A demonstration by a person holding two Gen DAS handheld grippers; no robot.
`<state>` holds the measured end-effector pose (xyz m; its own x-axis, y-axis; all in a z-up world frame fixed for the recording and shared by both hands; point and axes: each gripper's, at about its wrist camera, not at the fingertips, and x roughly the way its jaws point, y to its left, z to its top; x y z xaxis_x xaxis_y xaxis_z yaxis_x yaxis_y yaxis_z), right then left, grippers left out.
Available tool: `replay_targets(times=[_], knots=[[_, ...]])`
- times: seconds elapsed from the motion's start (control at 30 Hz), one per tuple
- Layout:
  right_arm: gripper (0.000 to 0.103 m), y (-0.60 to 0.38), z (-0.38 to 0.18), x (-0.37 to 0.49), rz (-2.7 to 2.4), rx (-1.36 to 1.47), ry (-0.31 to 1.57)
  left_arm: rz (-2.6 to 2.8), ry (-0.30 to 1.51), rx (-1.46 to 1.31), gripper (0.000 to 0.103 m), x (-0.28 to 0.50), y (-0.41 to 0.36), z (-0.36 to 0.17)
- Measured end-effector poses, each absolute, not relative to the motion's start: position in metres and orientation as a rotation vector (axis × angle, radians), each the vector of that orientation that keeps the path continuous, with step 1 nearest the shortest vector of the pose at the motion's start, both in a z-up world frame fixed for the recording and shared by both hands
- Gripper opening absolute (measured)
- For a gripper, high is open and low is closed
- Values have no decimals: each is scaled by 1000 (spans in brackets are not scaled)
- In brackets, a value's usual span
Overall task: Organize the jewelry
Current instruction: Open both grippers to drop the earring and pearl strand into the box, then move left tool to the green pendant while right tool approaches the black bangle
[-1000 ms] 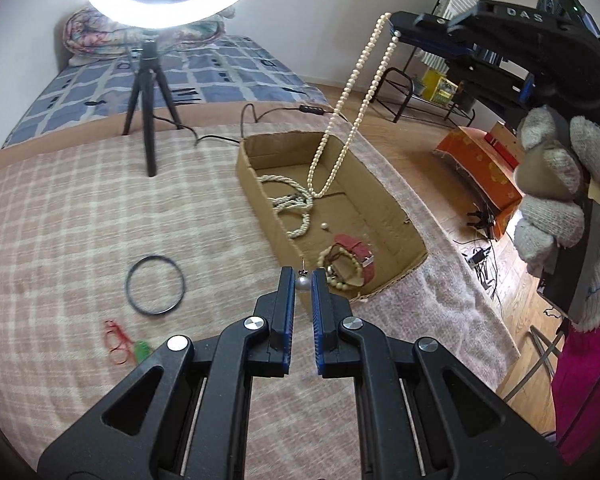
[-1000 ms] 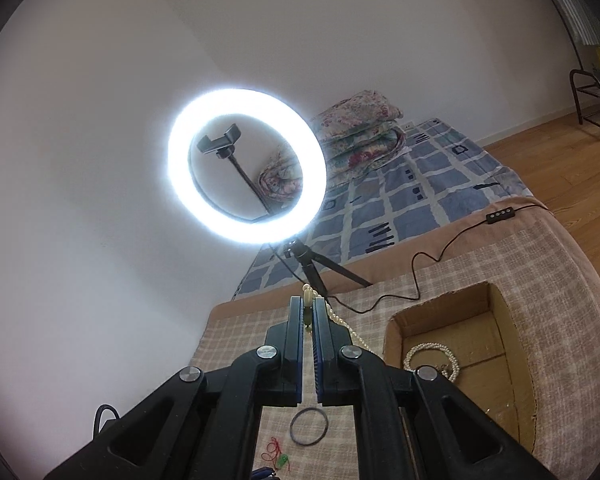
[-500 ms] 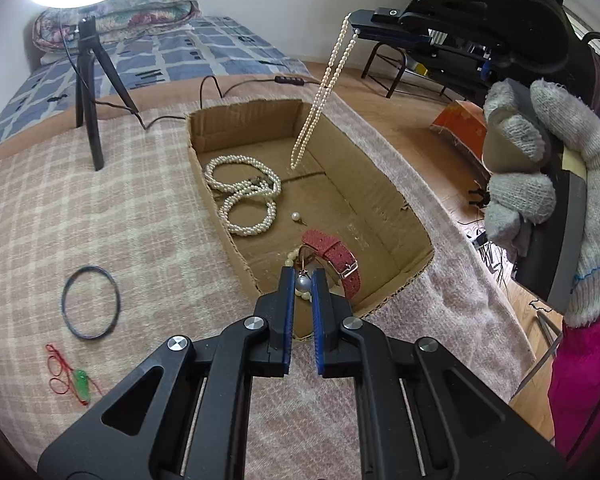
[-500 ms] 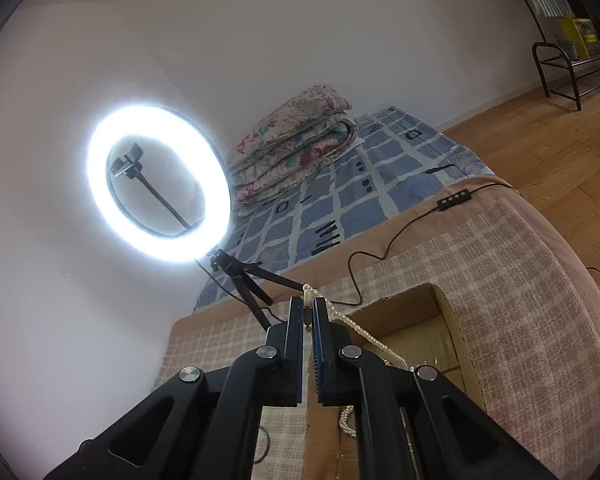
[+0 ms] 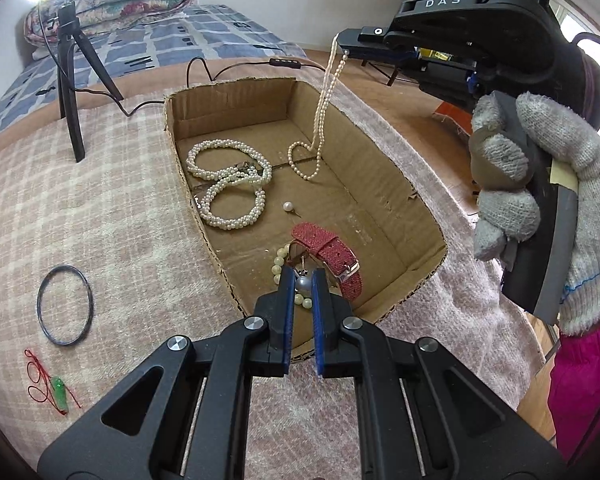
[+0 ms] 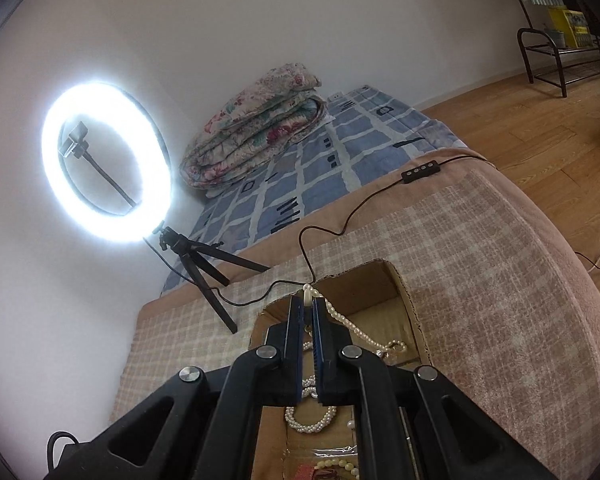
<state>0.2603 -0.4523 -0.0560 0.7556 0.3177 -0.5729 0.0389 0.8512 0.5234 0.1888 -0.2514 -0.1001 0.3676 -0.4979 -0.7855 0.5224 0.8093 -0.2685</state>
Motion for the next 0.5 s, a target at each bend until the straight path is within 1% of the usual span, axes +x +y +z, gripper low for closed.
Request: replay_targets(times=[0.03, 0.07, 0.1, 0.13, 0.17, 0.2, 0.27, 0.3, 0.37, 0.4, 0.43, 0.5], knots=[[6, -452, -56, 260, 160, 540, 706, -658, 999, 22, 6, 189, -251, -100], [6, -452, -56, 260, 158, 536, 707, -660, 1000, 18, 6, 190, -251, -100], [11, -451, -56, 260, 152, 532, 710, -660, 1004, 19, 6, 190, -251, -100], [24, -451, -56, 259, 150, 531, 710, -661, 1004, 20, 7, 189, -251, -99], [28, -451, -55, 259, 149, 530, 710, -659, 1001, 22, 16, 189, -250, -99], [31, -450, -54, 258, 150, 528, 711, -659, 998, 20, 29, 188, -250, -98], [31, -448, -53, 257, 145, 518, 716, -659, 994, 13, 38, 187, -249, -97], [34, -448, -52, 257, 140, 514, 715, -657, 996, 12, 40, 187, -248, -96], [48, -447, -50, 256, 118, 513, 715, -652, 997, 14, 40, 186, -247, -94], [63, -446, -49, 255, 104, 514, 711, -650, 994, 14, 40, 185, -245, -93], [70, -446, -47, 253, 91, 514, 704, -648, 992, 14, 40, 184, -243, -92], [74, -445, -43, 251, 74, 507, 698, -646, 991, 16, 40, 182, -240, -90]])
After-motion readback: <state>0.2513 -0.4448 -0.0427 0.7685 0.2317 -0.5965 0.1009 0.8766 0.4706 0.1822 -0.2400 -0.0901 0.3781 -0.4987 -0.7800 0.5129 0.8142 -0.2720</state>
